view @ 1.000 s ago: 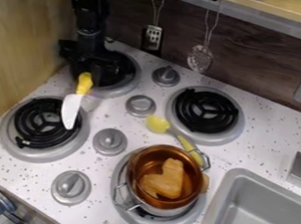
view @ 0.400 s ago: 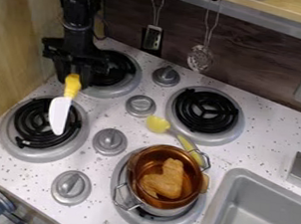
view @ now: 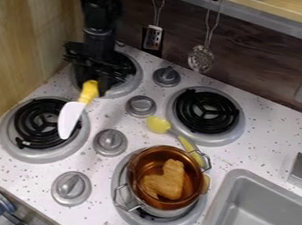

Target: Move the yellow knife near the mettalic pot

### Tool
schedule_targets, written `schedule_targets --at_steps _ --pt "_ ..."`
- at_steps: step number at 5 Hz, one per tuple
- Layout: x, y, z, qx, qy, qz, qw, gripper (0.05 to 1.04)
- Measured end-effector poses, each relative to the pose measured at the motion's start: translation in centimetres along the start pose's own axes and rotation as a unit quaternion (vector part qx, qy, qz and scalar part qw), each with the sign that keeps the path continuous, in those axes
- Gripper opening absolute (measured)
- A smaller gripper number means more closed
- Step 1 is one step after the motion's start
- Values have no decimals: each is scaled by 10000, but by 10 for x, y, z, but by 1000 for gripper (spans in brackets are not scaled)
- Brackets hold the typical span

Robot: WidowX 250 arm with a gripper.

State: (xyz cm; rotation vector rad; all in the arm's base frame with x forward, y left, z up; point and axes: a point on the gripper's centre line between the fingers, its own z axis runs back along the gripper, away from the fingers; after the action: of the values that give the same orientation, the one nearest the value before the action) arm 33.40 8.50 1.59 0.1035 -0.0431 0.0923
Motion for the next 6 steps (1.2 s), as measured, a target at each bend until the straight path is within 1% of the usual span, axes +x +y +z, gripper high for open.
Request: schedule_targets --at_steps 1,2,3,4,5,6 --pt "14 -13 6 -195 -315 -691 9969 510" --pt "27 -24 7 -196 -679 -1020 9923 510" --pt "30 -41 2 -298 -779 -920 9923 510" --pt "23 -52 -12 -402 -641 -670 9949 510" --pt "14 -60 -15 -308 -439 -532 9971 510" --pt "4 -60 -21 -286 -314 -414 9982 510"
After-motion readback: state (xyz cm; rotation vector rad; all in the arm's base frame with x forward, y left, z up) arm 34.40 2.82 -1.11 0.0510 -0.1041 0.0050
